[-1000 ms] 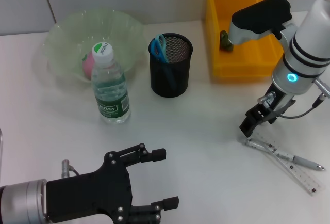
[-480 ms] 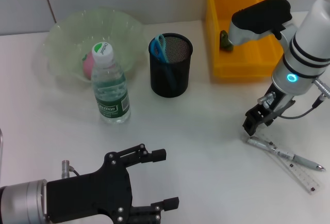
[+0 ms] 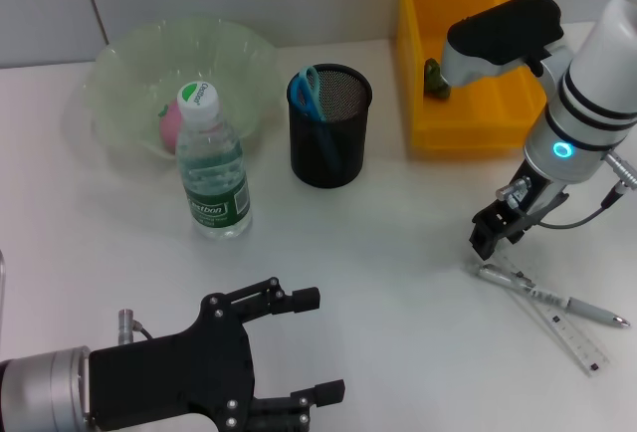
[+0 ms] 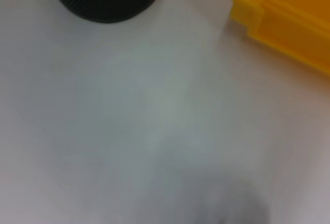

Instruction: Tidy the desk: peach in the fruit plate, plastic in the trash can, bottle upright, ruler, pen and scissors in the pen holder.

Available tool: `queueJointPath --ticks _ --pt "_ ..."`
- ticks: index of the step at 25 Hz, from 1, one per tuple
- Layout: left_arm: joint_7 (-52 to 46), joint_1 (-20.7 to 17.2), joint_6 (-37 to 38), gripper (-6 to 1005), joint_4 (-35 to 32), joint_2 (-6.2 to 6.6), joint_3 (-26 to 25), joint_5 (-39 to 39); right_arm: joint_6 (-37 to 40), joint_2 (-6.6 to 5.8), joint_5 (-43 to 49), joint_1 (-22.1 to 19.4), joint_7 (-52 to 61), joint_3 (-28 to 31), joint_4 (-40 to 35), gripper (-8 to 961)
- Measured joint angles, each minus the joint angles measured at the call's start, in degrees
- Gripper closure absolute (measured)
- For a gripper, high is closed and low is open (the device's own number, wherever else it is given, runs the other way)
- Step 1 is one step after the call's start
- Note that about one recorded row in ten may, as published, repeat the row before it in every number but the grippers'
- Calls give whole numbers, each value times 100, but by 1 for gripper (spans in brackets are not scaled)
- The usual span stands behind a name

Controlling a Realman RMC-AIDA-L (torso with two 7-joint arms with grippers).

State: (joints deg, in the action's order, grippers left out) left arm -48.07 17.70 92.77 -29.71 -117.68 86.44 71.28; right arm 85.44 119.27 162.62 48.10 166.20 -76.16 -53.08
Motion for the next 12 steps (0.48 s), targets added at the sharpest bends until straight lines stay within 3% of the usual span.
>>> queueJointPath --ticks 12 --pt "0 -3 4 181 0 0 -6 0 73 0 -10 -102 -33 22 -278 569"
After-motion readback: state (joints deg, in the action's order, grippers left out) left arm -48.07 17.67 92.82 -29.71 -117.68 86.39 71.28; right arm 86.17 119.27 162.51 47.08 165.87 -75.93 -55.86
